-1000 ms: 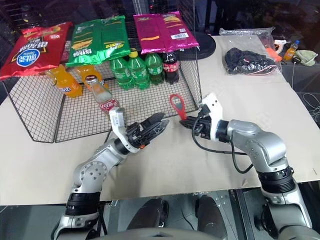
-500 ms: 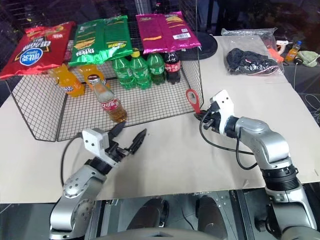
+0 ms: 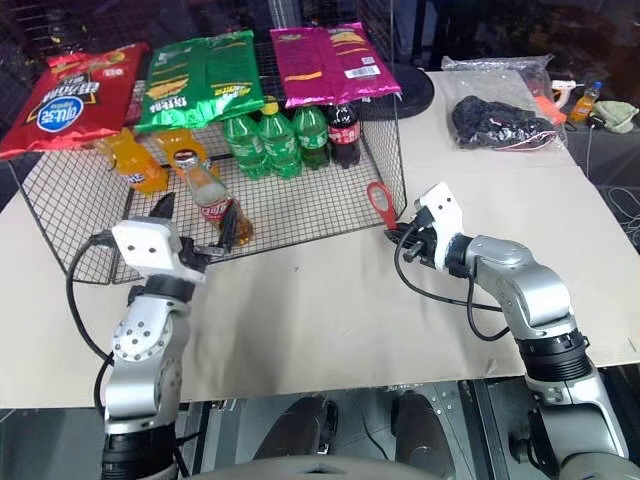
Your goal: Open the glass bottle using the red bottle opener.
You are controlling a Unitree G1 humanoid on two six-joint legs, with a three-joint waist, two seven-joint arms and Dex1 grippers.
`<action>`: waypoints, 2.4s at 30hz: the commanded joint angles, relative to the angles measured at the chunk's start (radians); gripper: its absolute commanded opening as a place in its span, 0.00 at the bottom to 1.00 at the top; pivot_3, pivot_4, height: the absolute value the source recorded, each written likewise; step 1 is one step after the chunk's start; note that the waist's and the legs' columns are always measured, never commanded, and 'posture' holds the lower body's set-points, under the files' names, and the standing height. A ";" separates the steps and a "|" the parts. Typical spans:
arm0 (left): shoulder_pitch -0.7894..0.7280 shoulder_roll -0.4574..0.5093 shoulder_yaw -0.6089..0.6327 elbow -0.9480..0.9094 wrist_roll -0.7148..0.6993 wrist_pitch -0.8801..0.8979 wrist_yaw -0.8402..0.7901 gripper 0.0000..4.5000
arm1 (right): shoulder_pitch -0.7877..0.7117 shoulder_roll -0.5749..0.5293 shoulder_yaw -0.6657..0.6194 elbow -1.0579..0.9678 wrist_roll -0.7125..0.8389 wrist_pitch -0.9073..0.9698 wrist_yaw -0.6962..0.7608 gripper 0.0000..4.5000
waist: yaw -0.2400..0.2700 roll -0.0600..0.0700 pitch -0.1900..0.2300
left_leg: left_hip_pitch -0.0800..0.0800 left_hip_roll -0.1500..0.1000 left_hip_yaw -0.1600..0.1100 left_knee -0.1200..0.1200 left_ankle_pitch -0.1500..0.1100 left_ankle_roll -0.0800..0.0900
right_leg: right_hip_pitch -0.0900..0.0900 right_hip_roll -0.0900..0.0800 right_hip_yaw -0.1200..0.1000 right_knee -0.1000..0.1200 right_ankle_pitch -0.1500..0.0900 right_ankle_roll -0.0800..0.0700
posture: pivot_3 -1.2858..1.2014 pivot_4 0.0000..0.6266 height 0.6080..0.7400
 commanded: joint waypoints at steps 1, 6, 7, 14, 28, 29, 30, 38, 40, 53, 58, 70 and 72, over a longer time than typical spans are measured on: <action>-0.040 -0.010 0.026 0.028 0.033 -0.023 0.063 0.99 | -0.003 0.004 -0.020 -0.036 -0.004 -0.021 -0.002 0.00 | 0.000 0.000 0.000 | 0.000 0.000 0.000 0.000 0.000 0.000 | 0.000 0.000 0.000 0.000 0.000 0.000 | 0.52 0.24 1.00; -0.096 -0.014 0.015 0.107 0.034 -0.020 0.084 0.99 | 0.007 0.012 -0.023 -0.051 -0.005 -0.019 -0.013 0.00 | 0.000 0.000 0.000 | 0.000 0.000 0.000 0.000 0.000 0.000 | 0.000 0.000 0.000 0.000 0.000 0.000 | 0.52 0.24 1.00; -0.112 -0.011 0.015 0.134 0.035 -0.028 0.085 0.99 | 0.009 0.014 -0.022 -0.053 -0.006 -0.020 -0.015 0.00 | 0.001 0.000 0.000 | 0.000 0.000 0.000 0.000 0.000 0.000 | 0.000 0.000 -0.001 0.000 0.000 0.000 | 0.52 0.24 1.00; -0.212 0.024 0.007 0.327 0.026 -0.086 0.043 0.99 | 0.017 0.027 -0.017 -0.060 -0.016 -0.025 -0.022 0.00 | -0.002 0.000 0.000 | 0.000 0.000 0.000 0.000 0.000 0.000 | 0.000 0.000 -0.001 0.001 0.000 0.000 | 0.52 0.24 1.00; -0.229 0.015 -0.016 0.342 -0.097 -0.113 -0.087 0.58 | 0.030 0.033 -0.017 -0.062 -0.031 -0.038 -0.022 0.00 | 0.000 0.000 0.000 | 0.000 -0.001 -0.001 0.001 0.000 0.000 | 0.000 0.000 -0.001 0.001 0.000 0.000 | 0.52 0.24 1.00; -0.229 0.016 -0.015 0.333 -0.107 -0.108 -0.096 0.58 | 0.031 0.033 -0.017 -0.062 -0.032 -0.039 -0.022 0.00 | 0.000 0.000 0.000 | 0.000 -0.001 -0.001 0.001 0.000 0.000 | 0.000 0.000 -0.001 0.001 0.000 0.000 | 0.52 0.24 1.00; -0.228 0.023 -0.022 0.322 -0.117 -0.104 -0.117 0.58 | 0.031 0.033 -0.017 -0.061 -0.033 -0.039 -0.022 0.00 | 0.000 0.000 0.000 | 0.000 -0.001 -0.001 0.001 0.000 0.000 | 0.000 0.000 -0.001 0.001 0.000 0.000 | 0.52 0.24 1.00; -0.194 0.133 -0.133 0.166 -0.273 0.068 -0.407 0.58 | 0.020 0.037 -0.031 -0.022 -0.066 -0.103 -0.027 0.00 | -0.005 0.000 0.000 | -0.001 -0.001 -0.002 0.001 0.000 0.000 | 0.000 0.000 -0.001 0.000 0.000 0.000 | 0.52 0.24 1.00; -0.193 0.148 -0.154 0.147 -0.289 0.093 -0.444 0.58 | 0.018 0.040 -0.034 -0.009 -0.080 -0.124 -0.031 0.00 | -0.005 0.000 0.000 | -0.001 -0.001 -0.002 0.001 0.000 0.000 | -0.001 0.000 -0.001 0.000 0.000 0.000 | 0.52 0.24 1.00; -0.188 0.133 -0.266 0.163 -0.285 0.087 -0.587 0.58 | 0.019 0.049 -0.068 0.012 -0.105 -0.177 -0.058 0.00 | -0.001 0.000 0.000 | -0.001 -0.001 -0.002 0.001 0.000 0.000 | 0.000 0.000 -0.001 0.000 0.000 0.000 | 0.52 0.24 1.00; -0.177 0.124 -0.264 0.177 -0.270 0.060 -0.599 0.58 | 0.022 0.054 -0.065 0.005 -0.107 -0.179 -0.059 0.00 | -0.002 0.000 0.000 | -0.001 -0.001 -0.001 0.001 0.000 0.000 | 0.000 0.000 -0.001 0.000 0.000 0.000 | 0.52 0.24 1.00; -0.138 0.152 -0.173 0.021 -0.417 0.173 -0.585 0.82 | 0.009 0.083 -0.062 0.009 -0.092 -0.206 -0.035 0.00 | -0.007 0.000 0.000 | -0.001 0.000 -0.001 0.001 0.000 0.000 | -0.001 0.001 -0.001 0.001 0.000 0.000 | 0.52 0.24 1.00; -0.138 0.162 -0.163 0.008 -0.425 0.170 -0.585 0.82 | 0.007 0.087 -0.057 0.014 -0.097 -0.208 -0.032 0.00 | -0.005 0.000 0.000 | 0.000 0.000 -0.001 0.001 0.000 0.000 | 0.000 0.001 0.000 0.001 0.000 0.000 | 0.52 0.24 1.00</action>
